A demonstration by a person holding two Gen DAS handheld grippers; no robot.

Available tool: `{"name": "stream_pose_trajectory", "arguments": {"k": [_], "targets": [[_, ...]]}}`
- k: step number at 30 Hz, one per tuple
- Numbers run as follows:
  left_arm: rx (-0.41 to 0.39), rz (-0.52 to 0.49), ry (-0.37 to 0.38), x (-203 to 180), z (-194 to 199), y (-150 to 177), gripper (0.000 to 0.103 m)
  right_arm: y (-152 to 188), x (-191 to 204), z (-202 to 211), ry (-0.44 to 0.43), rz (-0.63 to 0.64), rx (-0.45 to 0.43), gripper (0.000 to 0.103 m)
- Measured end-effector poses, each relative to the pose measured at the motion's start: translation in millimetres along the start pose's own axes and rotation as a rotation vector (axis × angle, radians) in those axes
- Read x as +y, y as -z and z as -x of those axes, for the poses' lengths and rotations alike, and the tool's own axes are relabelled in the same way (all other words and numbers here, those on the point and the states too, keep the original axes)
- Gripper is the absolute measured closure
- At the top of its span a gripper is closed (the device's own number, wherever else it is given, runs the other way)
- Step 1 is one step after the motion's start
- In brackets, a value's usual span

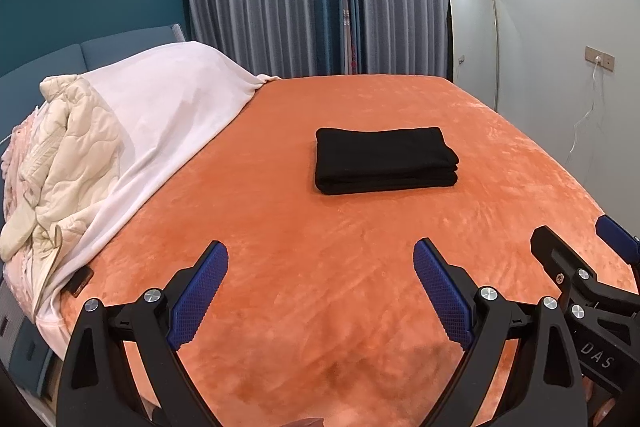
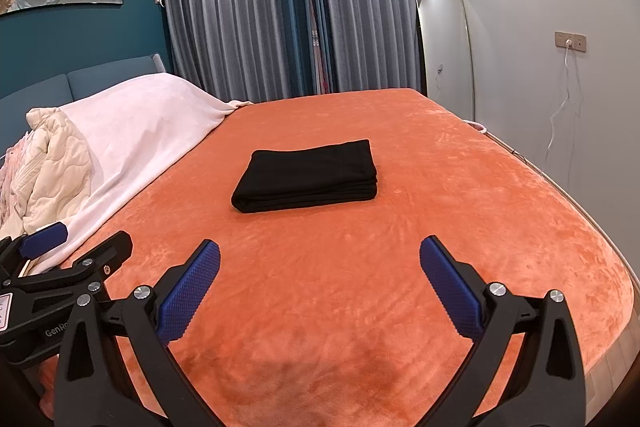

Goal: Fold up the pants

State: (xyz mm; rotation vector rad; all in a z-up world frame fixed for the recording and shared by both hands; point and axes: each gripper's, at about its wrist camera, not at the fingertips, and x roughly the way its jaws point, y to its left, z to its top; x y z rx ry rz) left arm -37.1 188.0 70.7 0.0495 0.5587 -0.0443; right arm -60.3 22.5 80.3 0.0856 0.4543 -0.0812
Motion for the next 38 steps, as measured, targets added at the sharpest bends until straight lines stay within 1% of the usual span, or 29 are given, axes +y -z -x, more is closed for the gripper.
{"name": "stream_pose_trajectory", "arguments": {"k": [19, 22, 24, 26, 29, 32, 34, 38], "targets": [[0.013, 0.018, 0.019, 4.4, -5.1, 0.3, 0.011, 1.3, 0.4, 0.8, 0.002, 0.002, 0.005, 0.005], [0.007, 0.021, 0.007, 4.5, -5.8, 1.9, 0.011, 1.3, 0.1, 0.6, 0.001, 0.002, 0.006, 0.005], [-0.016, 0.022, -0.01, 3.1, -3.6, 3.7, 0.011, 1.7, -0.7, 0.3, 0.001, 0.002, 0.007, 0.005], [-0.028, 0.027, 0.006, 3.5, -3.6, 4.1, 0.011, 1.8, -0.6, 0.4, 0.001, 0.002, 0.007, 0.005], [-0.02, 0.031, 0.029, 6.0, -6.9, 2.9, 0.011, 1.5, -0.3, 0.4, 0.001, 0.004, 0.008, 0.005], [-0.011, 0.021, 0.0, 6.9, -7.3, 1.7, 0.011, 3.4, -1.0, 0.6, 0.003, 0.01, 0.008, 0.005], [-0.016, 0.02, 0.019, 9.3, -6.5, 1.3, 0.011, 3.7, -1.8, -0.1, 0.002, 0.009, 0.009, 0.005], [-0.005, 0.03, 0.03, 10.9, -6.1, 2.8, 0.011, 5.6, -1.9, -1.3, 0.001, 0.007, 0.016, 0.005]]}}
